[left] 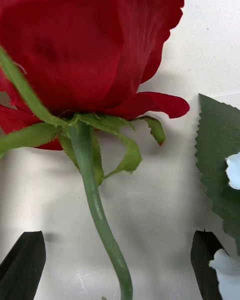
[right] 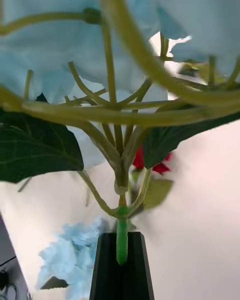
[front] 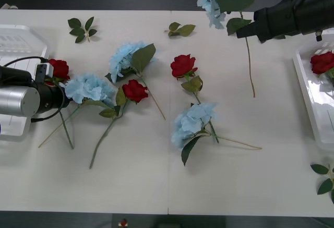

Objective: Put the red flowers into the right box and the blue flowers into the left box

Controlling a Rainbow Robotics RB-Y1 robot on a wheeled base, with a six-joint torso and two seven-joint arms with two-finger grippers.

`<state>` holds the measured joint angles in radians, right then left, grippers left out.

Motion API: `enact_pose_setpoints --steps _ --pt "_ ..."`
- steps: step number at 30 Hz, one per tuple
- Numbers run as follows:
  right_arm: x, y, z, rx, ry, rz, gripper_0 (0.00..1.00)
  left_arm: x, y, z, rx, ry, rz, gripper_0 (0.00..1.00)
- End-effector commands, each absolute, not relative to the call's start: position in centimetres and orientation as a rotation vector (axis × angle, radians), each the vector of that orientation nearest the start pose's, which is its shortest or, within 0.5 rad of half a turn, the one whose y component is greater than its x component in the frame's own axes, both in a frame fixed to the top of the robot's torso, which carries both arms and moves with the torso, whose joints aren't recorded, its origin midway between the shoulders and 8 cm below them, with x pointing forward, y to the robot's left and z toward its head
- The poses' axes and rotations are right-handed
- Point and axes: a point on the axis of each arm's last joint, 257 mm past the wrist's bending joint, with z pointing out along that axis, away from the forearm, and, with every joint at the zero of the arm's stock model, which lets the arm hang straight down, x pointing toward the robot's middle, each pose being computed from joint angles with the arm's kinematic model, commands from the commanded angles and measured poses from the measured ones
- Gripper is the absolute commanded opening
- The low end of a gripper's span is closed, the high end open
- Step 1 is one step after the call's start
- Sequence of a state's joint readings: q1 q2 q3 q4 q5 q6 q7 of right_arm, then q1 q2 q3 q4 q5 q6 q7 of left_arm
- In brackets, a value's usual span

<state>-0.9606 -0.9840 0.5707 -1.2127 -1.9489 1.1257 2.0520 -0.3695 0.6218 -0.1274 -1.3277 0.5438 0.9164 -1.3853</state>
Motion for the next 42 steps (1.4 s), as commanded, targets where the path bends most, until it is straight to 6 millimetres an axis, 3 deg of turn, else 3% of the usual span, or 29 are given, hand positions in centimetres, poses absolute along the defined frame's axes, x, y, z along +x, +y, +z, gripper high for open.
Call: enact_pose_setpoints --steps 1,7,13,22,24,29,33,42 --pt "52.5 -13.1 -4.8 -1.006 1.975 0.836 0.0 57.1 37.0 -28.7 -0.112 2.345 -0.027 0.84" --pt "49.4 -10.8 -4.2 -1.191 1.781 0.804 0.0 56.0 34.1 -27.6 -0.074 2.382 -0.133 0.88" --pt "46.8 -8.0 -4.3 -1.254 1.604 0.78 0.0 52.0 33.5 -25.0 0.036 2.355 -0.173 1.0" --pt "45.1 -1.4 -3.6 -1.249 1.45 0.87 0.0 45.6 33.6 -21.0 0.136 2.297 -0.213 1.0" --pt "44.7 0.1 -3.2 -1.238 1.417 0.903 0.0 44.1 32.7 -20.3 0.167 2.284 -0.252 1.0" --pt "43.4 2.9 -2.4 -1.229 1.357 0.975 0.0 41.5 27.3 -18.1 0.293 2.216 -0.412 1.0" --pt "42.5 4.9 -1.8 -1.22 1.314 1.026 0.0 40.0 21.6 -15.9 0.362 2.116 -0.644 1.0" --pt "41.5 7.2 -0.9 -1.198 1.268 1.086 0.0 37.6 15.0 -13.7 0.595 1.9 -0.834 1.0"
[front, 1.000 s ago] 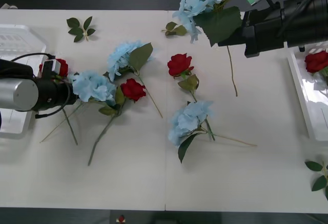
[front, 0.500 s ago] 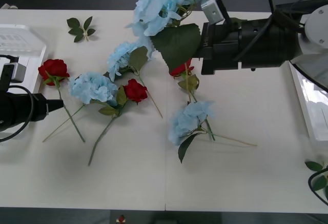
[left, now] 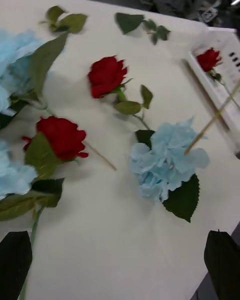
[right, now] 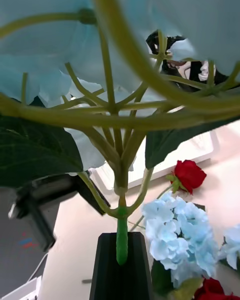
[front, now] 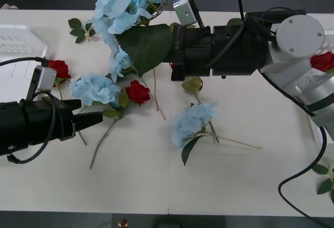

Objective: Put the red flowers into the right box and the blue flowers into the left box

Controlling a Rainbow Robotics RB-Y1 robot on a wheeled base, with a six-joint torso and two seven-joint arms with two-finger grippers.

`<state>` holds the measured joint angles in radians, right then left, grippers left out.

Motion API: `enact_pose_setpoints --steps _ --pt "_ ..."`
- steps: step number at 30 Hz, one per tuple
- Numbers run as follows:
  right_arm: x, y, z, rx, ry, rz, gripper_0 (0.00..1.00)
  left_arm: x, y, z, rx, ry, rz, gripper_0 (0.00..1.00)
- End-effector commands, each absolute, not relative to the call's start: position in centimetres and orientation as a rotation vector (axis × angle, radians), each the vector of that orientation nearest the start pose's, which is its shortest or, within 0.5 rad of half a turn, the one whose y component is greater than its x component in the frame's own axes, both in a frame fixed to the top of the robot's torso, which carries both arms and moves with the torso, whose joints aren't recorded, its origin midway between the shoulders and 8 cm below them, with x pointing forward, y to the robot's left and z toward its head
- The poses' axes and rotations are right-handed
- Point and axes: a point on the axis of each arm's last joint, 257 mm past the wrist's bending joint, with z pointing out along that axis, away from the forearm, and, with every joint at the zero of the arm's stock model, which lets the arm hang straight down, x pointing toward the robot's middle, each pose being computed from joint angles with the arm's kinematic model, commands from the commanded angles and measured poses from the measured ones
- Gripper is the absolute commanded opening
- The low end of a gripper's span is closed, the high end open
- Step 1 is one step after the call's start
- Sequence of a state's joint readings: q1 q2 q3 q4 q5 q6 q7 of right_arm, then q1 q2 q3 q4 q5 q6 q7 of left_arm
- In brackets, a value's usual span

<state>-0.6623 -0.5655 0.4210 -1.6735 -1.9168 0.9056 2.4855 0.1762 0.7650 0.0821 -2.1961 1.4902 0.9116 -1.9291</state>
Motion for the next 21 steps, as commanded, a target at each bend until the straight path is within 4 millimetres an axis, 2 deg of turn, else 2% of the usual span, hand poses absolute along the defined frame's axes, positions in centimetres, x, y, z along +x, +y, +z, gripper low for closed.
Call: enact_pose_setpoints --steps 1,6,13,21 --pt "41.4 7.4 -0.7 -1.193 1.264 1.094 0.0 37.4 14.2 -13.5 0.628 1.869 -0.842 1.0" --pt "41.0 8.2 0.0 -1.163 1.251 1.135 0.0 37.4 10.5 -13.0 0.741 1.713 -0.886 1.0" --pt "40.3 8.9 0.5 -1.15 1.245 1.186 0.0 39.1 6.8 -12.4 0.826 1.51 -0.884 1.0" --pt "40.0 9.2 0.3 -1.148 1.26 1.203 0.0 40.5 5.2 -11.7 0.827 1.452 -0.885 1.0"
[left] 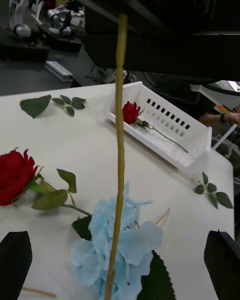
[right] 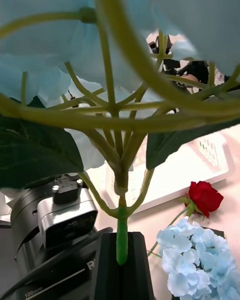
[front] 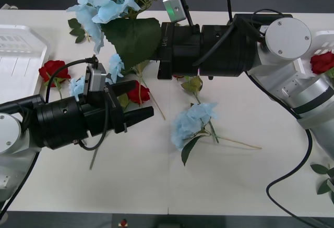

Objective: Put the red flowers into the right box and the blue flowers into the left box

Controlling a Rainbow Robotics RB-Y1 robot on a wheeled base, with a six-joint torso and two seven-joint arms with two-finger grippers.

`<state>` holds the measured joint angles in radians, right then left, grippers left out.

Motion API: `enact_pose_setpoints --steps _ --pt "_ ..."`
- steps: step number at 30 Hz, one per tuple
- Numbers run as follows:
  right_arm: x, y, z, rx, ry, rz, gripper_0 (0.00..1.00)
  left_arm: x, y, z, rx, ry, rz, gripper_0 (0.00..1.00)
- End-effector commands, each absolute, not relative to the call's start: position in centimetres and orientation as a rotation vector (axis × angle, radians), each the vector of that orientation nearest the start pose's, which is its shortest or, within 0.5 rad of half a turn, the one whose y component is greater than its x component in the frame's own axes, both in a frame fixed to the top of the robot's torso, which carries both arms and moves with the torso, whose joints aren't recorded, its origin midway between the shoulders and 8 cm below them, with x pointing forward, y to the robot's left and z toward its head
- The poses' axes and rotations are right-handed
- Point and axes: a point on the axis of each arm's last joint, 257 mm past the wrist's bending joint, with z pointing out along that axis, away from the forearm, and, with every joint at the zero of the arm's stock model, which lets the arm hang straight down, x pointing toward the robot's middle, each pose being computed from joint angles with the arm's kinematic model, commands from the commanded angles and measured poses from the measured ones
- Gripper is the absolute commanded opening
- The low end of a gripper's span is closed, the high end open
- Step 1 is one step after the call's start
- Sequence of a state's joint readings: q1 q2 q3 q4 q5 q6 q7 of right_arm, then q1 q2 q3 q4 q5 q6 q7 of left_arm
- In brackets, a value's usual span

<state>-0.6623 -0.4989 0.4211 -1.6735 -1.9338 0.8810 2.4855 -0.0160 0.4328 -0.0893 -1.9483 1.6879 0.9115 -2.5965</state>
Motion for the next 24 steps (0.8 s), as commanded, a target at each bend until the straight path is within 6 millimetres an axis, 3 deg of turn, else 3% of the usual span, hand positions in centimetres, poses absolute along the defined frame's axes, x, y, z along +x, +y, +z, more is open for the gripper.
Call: enact_pose_setpoints --steps 1,3,4,7,10,24 --pt "40.07 9.24 0.3 -1.142 1.261 1.207 0.0 40.6 4.98 -11.59 0.832 1.449 -0.879 1.0" --pt "40.03 9.3 0.38 -1.141 1.261 1.21 0.0 40.75 4.72 -11.42 0.837 1.442 -0.872 0.77" --pt "40.02 9.28 0.35 -1.138 1.264 1.215 0.0 40.78 4.58 -11.36 0.837 1.441 -0.875 0.48" --pt "39.97 9.29 0.42 -1.133 1.266 1.223 0.0 40.81 4.41 -11.23 0.839 1.439 -0.878 0.05" --pt "39.91 9.32 0.39 -1.132 1.269 1.228 0.0 40.86 4.35 -11.25 0.841 1.438 -0.878 0.0" --pt "39.83 9.43 0.52 -1.126 1.274 1.241 0.0 41.37 4.28 -11.26 0.84 1.454 -0.868 0.0"
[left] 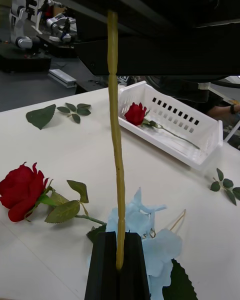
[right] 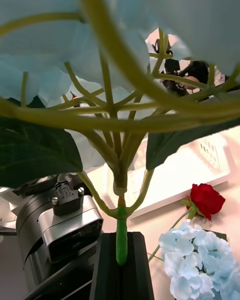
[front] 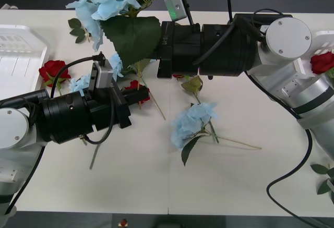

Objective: Put the red flowers into the right box and the blue flowers into the left box

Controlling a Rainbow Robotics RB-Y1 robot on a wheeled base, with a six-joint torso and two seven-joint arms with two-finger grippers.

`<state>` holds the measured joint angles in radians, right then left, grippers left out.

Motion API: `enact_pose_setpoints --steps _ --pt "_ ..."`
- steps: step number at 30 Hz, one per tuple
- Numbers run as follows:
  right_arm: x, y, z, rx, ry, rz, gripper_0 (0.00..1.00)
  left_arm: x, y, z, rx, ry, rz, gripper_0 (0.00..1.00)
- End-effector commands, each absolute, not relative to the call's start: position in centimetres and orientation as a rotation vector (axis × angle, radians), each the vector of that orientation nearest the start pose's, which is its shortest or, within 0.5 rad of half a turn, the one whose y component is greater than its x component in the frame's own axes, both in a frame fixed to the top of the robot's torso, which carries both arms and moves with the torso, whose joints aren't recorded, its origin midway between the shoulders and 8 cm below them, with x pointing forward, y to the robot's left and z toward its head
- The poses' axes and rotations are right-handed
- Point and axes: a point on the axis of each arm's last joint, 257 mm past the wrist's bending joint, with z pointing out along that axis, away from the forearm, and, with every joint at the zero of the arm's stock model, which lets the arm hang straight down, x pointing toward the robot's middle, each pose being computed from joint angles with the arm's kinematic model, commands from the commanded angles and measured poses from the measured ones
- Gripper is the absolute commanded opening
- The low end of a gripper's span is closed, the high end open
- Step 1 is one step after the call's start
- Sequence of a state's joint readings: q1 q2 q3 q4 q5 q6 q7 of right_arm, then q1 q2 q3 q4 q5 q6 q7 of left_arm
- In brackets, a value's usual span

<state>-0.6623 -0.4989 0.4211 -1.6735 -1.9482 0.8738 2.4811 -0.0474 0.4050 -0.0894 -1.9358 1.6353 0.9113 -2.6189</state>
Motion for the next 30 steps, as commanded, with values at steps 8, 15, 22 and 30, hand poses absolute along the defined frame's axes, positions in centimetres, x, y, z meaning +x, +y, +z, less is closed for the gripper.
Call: enact_pose_setpoints --steps 8,15,22,30 --pt "39.8 9.3 -0.4 -1.145 1.302 1.233 0.57 41.3 5.4 -11.1 0.783 1.53 -0.948 0.0" --pt "40.1 8.8 -0.7 -1.155 1.319 1.215 0.83 41.4 9.1 -9.6 0.669 1.613 -1.05 0.0" --pt "40.5 7.0 -1.8 -1.254 1.357 1.124 0.9 42.3 16.5 -8.0 0.542 1.721 -1.012 0.0" --pt "41.5 1.4 -6.5 -1.523 1.515 0.867 0.91 43.4 26.6 -8.6 0.37 1.903 -0.786 0.0"
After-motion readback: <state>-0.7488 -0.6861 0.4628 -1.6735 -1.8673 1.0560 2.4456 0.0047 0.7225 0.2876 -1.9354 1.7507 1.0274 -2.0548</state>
